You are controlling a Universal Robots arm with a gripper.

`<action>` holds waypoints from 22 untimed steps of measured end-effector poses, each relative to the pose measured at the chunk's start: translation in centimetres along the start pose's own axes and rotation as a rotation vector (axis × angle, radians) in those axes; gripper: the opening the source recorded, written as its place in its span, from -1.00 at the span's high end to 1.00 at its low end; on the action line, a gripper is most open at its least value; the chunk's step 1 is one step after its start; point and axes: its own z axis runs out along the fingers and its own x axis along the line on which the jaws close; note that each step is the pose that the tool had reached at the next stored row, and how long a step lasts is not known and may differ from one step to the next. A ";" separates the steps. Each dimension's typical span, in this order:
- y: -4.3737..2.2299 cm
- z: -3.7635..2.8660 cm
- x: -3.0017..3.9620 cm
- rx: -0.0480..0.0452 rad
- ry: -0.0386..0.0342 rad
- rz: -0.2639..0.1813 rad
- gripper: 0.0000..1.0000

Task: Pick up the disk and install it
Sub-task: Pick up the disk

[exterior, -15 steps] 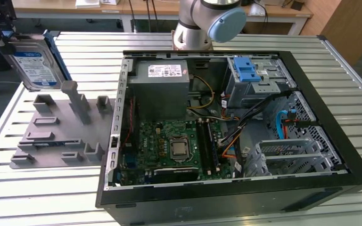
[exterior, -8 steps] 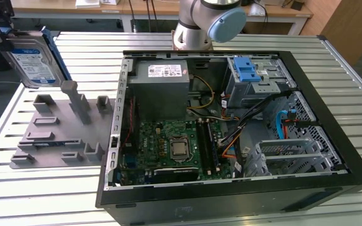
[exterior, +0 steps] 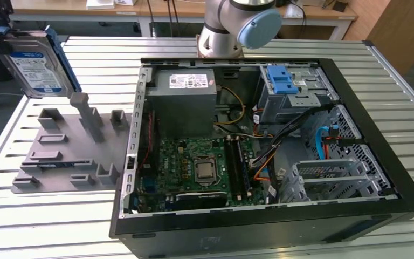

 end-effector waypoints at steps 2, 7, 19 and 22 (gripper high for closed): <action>0.01 -0.24 0.00 0.0000 0.0000 0.000 0.27; 0.01 -0.80 -0.03 -0.0001 0.0000 0.000 0.27; 0.04 -2.23 -0.07 0.0000 0.0000 0.000 0.27; 0.04 -2.58 -0.07 0.0000 0.0000 0.000 0.27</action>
